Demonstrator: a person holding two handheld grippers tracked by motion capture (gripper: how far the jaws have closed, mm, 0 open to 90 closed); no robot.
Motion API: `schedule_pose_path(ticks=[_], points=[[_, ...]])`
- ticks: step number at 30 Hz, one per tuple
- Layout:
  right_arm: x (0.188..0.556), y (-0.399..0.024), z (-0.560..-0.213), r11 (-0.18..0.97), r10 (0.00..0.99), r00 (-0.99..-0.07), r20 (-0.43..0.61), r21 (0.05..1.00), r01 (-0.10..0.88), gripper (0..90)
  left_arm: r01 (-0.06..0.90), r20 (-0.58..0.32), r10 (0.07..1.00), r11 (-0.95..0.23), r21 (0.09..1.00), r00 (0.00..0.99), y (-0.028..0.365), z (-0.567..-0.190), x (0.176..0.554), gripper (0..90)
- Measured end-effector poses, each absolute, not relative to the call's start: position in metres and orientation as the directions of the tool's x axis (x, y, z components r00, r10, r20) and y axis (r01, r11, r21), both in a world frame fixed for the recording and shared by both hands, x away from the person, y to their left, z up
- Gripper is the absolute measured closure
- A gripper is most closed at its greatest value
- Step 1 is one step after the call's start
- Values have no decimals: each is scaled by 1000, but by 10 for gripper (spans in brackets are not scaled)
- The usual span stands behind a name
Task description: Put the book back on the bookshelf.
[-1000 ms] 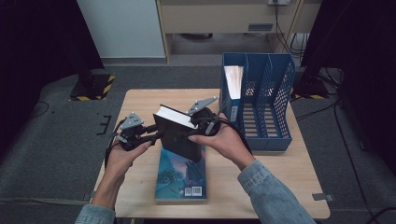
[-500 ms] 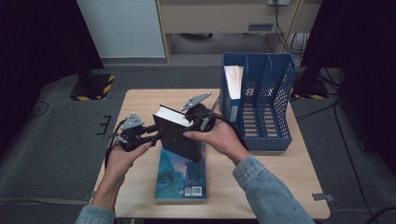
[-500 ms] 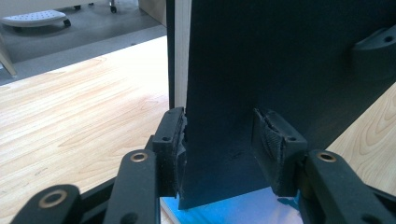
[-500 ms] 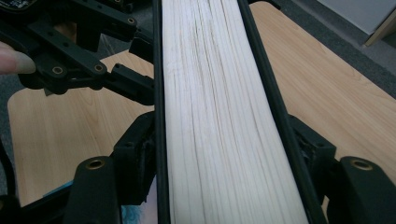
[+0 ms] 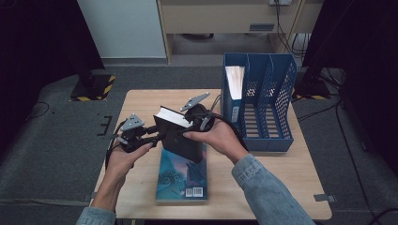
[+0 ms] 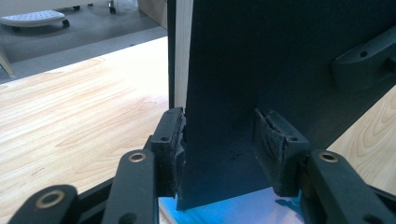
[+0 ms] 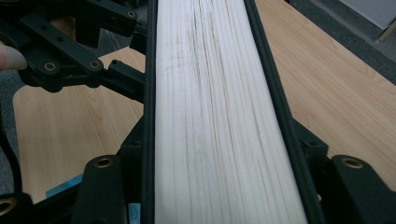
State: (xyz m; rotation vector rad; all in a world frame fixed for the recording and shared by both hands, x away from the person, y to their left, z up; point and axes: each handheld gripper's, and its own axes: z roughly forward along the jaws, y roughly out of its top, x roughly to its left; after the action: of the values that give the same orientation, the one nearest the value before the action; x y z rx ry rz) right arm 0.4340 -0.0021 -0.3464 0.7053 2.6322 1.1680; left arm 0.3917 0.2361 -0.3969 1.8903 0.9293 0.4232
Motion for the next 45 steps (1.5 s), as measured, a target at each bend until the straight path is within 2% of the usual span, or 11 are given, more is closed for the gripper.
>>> schedule_pose_path(ticks=[4,6,8,10,18,21,24,28,30,34,45], points=[[434,-3,-346,591,475,-879,34,728,347,456,427,-115,744,-243,871,658,237,-398,392,501],[434,-3,-345,592,469,-882,49,723,356,482,441,-137,740,-232,867,659,236,-400,392,427],[434,-3,-345,590,467,-882,54,724,357,491,439,-89,750,-283,853,655,233,-404,390,375],[434,-4,-345,587,470,-881,56,726,359,497,449,-86,757,-288,846,647,233,-409,389,314],[436,-6,-345,568,487,-870,72,731,378,507,501,-140,806,-212,839,575,260,-435,387,227],[437,-6,-345,547,515,-853,82,735,401,512,509,-156,818,-184,841,553,270,-446,387,211],[438,-6,-346,507,567,-819,87,747,430,517,530,-146,838,-187,827,525,277,-461,388,191],[440,-8,-346,477,591,-799,112,750,458,517,563,-118,868,-204,801,482,288,-477,388,172],[442,-9,-346,456,603,-786,136,750,480,518,580,-85,882,-230,782,464,293,-482,388,168],[448,-16,-347,390,638,-743,203,746,539,521,617,-91,897,-220,756,432,305,-489,389,158],[453,-27,-346,342,640,-711,292,720,604,524,642,-63,901,-256,722,430,312,-499,388,134]])
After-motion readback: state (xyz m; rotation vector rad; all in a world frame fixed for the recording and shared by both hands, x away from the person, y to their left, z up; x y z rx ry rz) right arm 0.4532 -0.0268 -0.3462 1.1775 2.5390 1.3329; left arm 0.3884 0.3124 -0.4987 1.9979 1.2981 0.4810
